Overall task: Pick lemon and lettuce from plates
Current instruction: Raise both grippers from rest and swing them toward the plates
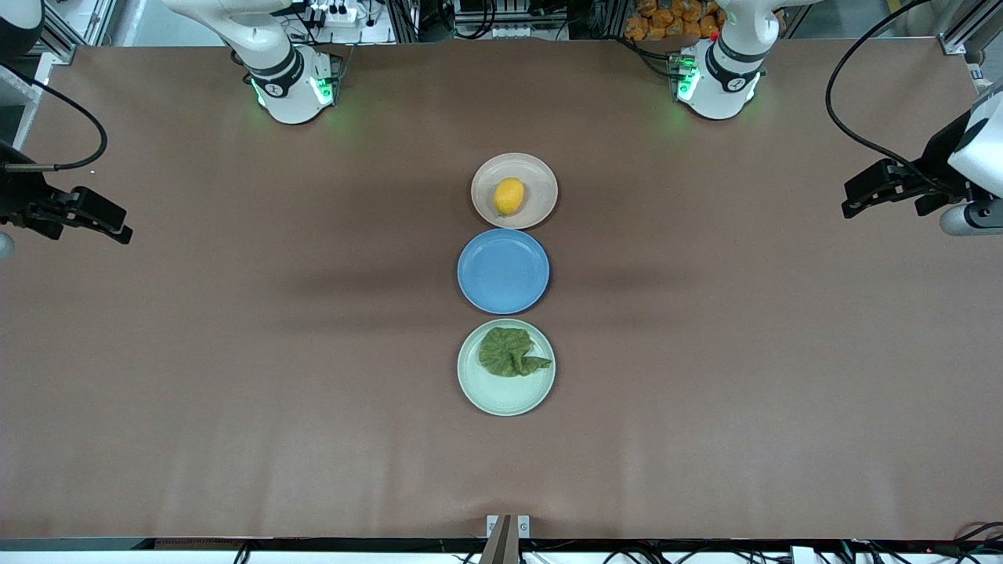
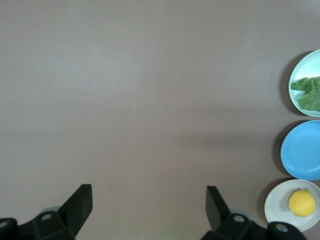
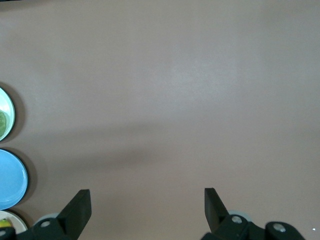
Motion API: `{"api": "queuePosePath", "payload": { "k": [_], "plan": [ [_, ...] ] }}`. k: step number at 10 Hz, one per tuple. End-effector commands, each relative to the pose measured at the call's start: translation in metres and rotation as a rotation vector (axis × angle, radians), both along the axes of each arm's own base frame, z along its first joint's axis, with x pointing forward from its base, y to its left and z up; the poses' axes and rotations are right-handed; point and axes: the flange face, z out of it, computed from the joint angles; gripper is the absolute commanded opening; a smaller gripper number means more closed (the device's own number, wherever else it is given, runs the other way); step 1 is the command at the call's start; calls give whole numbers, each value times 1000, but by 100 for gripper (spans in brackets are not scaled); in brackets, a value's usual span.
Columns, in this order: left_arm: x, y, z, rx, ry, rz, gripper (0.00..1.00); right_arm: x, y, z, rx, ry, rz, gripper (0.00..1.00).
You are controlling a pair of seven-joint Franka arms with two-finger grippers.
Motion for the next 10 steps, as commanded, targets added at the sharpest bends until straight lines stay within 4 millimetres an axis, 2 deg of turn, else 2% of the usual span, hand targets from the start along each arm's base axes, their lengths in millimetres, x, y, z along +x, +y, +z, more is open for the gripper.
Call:
{"api": "queuePosePath", "payload": {
  "k": [1, 2, 4, 5, 6, 9, 10],
  "plan": [
    [-4, 3, 6, 4, -2, -17, 100, -1, 4, 6, 12, -9, 14, 100],
    [-4, 3, 6, 4, -2, -20, 100, 0, 13, 5, 12, -12, 26, 100],
    [-3, 3, 4, 4, 1, -24, 100, 16, 22, -14, 13, -16, 41, 100],
    [-1, -1, -2, -7, 11, -31, 100, 19, 45, -24, 13, -1, 76, 100],
    [5, -13, -13, -14, 19, -53, 100, 21, 64, -33, 11, 15, 99, 100],
    [26, -49, -40, -32, -7, -93, 100, 28, 88, -52, 18, 34, 133, 100],
    [33, -66, -50, -52, -26, -113, 100, 34, 103, -65, 42, 40, 139, 100]
  ]
}}
